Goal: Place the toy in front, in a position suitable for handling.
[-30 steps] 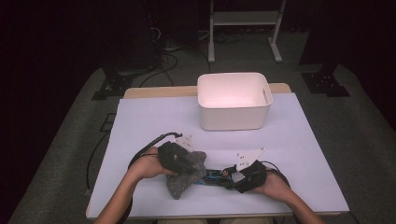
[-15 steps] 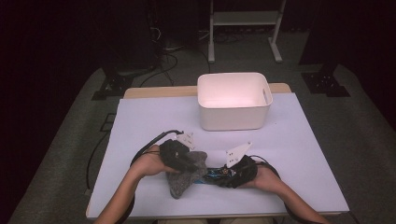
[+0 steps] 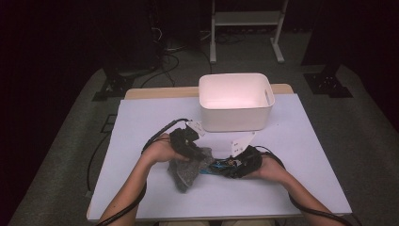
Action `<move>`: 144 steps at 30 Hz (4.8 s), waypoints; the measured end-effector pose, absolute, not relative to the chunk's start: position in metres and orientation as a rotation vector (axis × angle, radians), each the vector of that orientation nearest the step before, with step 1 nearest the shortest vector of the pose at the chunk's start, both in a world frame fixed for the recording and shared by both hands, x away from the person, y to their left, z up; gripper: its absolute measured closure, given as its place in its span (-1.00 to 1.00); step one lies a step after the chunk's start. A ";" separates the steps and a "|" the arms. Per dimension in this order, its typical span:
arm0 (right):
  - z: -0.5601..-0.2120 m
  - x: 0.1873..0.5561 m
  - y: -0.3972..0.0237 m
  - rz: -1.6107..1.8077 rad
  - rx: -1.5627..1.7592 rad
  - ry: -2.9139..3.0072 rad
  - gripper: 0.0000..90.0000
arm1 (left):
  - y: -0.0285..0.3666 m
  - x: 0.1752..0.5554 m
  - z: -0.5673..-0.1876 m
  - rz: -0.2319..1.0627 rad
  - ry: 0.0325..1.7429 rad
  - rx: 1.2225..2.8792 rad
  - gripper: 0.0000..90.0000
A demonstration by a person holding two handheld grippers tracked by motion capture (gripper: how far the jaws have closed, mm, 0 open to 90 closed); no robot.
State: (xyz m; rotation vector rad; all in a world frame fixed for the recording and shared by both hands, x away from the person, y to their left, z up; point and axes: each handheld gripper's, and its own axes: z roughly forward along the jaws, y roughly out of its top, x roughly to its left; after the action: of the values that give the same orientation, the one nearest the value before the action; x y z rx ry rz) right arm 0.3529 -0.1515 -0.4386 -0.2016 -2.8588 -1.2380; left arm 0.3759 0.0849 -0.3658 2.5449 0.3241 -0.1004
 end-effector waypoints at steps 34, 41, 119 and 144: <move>-0.443 0.318 -0.148 -1.151 -0.461 -2.810 -0.62 | 0.092 0.322 -0.385 -0.187 0.210 2.569 0.73; -0.453 0.311 -0.149 -1.137 -0.399 -2.874 -0.52 | 0.091 0.323 -0.398 -0.232 0.213 2.555 0.71; -0.464 0.305 -0.153 -1.275 -0.272 -2.935 -0.50 | 0.042 0.324 -0.398 -0.135 0.090 2.568 0.69; -0.462 0.296 -0.180 -1.279 -0.353 -2.911 -0.51 | 0.054 0.326 -0.400 -0.176 0.152 2.570 0.72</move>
State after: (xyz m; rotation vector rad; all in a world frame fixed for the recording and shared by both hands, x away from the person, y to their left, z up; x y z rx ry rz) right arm 0.2957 -0.1803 -0.4622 -0.3532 -2.9107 -1.2789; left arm 0.3265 0.0540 -0.4003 2.5700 0.1517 -0.1761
